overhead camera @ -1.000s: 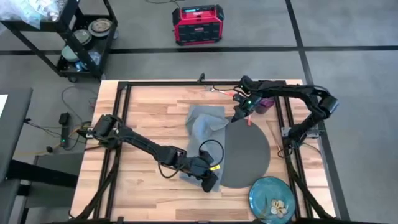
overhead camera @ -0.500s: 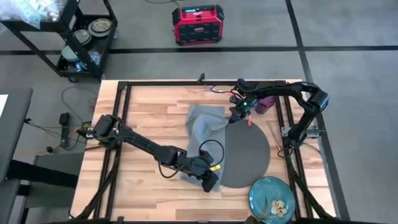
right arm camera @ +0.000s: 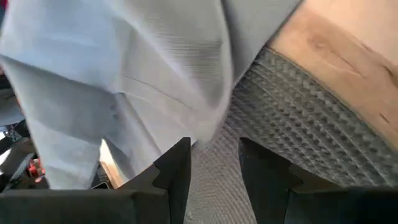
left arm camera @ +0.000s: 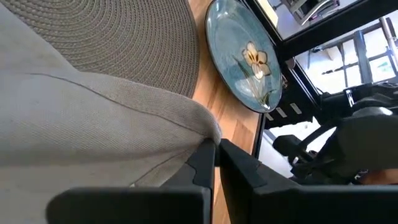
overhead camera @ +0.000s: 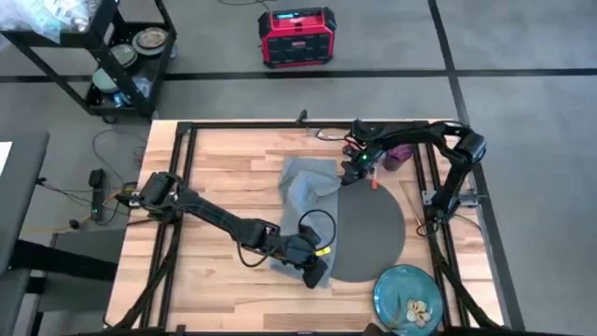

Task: Set table place
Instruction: Fold the light gray table napkin on the table

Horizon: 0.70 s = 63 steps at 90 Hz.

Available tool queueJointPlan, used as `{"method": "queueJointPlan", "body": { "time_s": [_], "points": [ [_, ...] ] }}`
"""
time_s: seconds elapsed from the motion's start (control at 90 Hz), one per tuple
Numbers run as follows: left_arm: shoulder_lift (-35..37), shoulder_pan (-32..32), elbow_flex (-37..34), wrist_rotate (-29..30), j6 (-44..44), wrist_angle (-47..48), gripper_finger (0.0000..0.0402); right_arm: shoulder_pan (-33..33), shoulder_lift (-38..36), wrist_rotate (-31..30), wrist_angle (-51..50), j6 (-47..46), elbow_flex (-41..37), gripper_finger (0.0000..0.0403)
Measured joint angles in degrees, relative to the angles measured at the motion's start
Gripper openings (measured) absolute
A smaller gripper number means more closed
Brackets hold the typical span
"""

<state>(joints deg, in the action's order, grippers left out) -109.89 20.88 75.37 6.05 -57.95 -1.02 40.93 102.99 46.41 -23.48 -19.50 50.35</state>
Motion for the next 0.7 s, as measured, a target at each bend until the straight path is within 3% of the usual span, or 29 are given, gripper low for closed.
{"method": "queueJointPlan", "body": {
  "time_s": [0.222,0.478,0.7],
  "points": [
    [0.0,0.0,0.0,0.3,-0.1,0.0,0.0,-1.1,0.2,0.0,4.8,-3.0,0.0,0.0103],
    [0.0,0.0,0.0,0.5,0.0,0.0,0.0,-1.0,0.2,1.0,6.0,-2.7,0.0,0.0009],
    [1.2,0.5,0.0,-0.1,0.1,0.3,0.0,-1.0,-3.1,4.6,4.9,-1.3,0.6,0.0001]
  ]
}}
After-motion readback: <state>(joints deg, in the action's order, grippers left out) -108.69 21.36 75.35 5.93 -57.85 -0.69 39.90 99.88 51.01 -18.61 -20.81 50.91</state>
